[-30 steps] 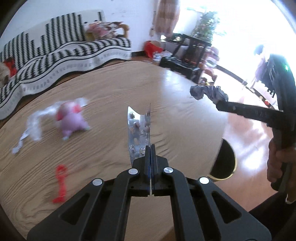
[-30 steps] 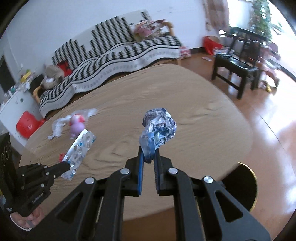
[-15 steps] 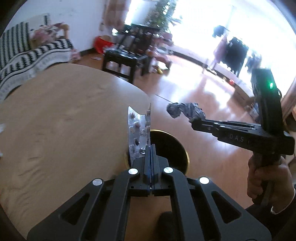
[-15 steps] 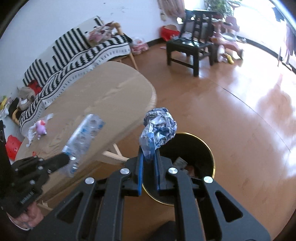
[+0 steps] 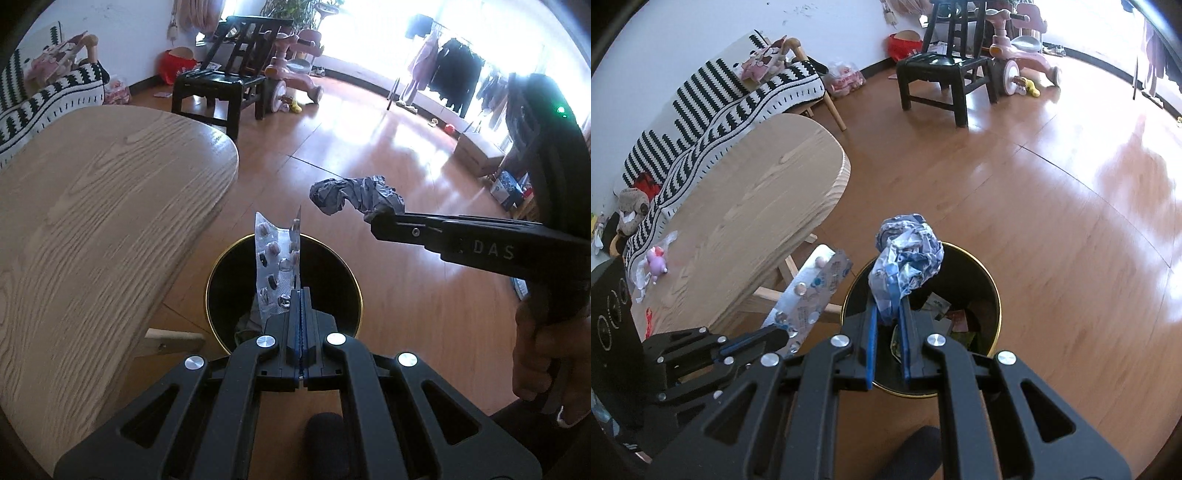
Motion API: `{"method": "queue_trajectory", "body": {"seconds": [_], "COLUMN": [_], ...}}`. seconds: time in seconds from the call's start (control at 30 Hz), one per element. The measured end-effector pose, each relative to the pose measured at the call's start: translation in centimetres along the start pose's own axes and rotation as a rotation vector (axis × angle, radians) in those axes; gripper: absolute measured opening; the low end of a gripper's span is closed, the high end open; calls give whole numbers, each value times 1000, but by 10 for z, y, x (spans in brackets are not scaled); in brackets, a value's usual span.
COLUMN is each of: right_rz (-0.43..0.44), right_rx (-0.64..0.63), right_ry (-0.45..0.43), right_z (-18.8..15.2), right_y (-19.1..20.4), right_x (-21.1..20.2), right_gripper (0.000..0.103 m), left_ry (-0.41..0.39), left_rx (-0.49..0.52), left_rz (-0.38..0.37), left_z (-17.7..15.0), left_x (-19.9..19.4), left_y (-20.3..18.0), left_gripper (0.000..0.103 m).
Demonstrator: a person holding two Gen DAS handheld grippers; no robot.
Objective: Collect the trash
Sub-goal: 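Carry blister pack and foil ball over the black bin and release both, then move both tools back over the table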
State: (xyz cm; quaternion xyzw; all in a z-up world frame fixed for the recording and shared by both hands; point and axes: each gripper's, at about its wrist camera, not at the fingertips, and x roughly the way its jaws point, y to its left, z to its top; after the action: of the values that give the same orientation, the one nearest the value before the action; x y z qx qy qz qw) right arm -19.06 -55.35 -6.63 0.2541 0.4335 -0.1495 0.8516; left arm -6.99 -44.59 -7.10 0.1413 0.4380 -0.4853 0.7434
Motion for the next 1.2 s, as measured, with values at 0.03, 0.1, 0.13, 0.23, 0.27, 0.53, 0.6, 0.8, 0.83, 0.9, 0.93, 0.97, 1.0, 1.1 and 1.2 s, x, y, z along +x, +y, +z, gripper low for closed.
{"method": "queue_trajectory", "body": {"seconds": [0.03,0.1,0.13,0.23,0.27,0.53,0.6,0.8,0.83,0.9,0.93,0.97,1.0,1.1,1.2], "right_rz": [-1,-1,-1,-3,-3,-21,-22,-11,-15,-12,-10,-9,-9,-4,5], "right_rx": [1,4,4,8,9,50,40,52,56,57,55,51,46,33,12], "right_ry": [1,3,3,3,2,-24,-34,-39,-43,-42,-41,-41,-42,-43,-52], "right_z": [0,1,2,3,3,4,5,6,7,7,7,8,8,12,17], "right_y": [0,-1,-1,-1,-1,-8,-6,-6,-6,-5,-5,-4,-1,11,28], "right_x": [1,2,2,2,2,-3,-6,-7,-8,-8,-8,-8,-8,-8,-8], "right_gripper": [11,11,11,11,11,79,79,80,80,80,80,80,80,80,80], "left_ry": [3,5,6,15,18,41,29,-36,-37,-34,-33,-33,-34,-47,-74], "left_rx": [-2,3,8,7,9,22,13,-6,-8,-13,-13,-15,-17,-26,-57], "left_rz": [0,5,11,4,2,8,17,20,20,21,25,30,32,50,74], "left_z": [1,1,1,1,0,-2,-2,1,0,-2,-3,-4,-5,-9,-12], "left_x": [2,4,6,10,12,20,17,-1,-2,-4,-5,-9,-11,-25,-48], "left_y": [1,-2,-2,-2,-2,-2,0,3,4,5,6,8,10,19,34], "left_gripper": [0,0,0,0,0,21,69,83,84,84,84,84,84,87,87]}}
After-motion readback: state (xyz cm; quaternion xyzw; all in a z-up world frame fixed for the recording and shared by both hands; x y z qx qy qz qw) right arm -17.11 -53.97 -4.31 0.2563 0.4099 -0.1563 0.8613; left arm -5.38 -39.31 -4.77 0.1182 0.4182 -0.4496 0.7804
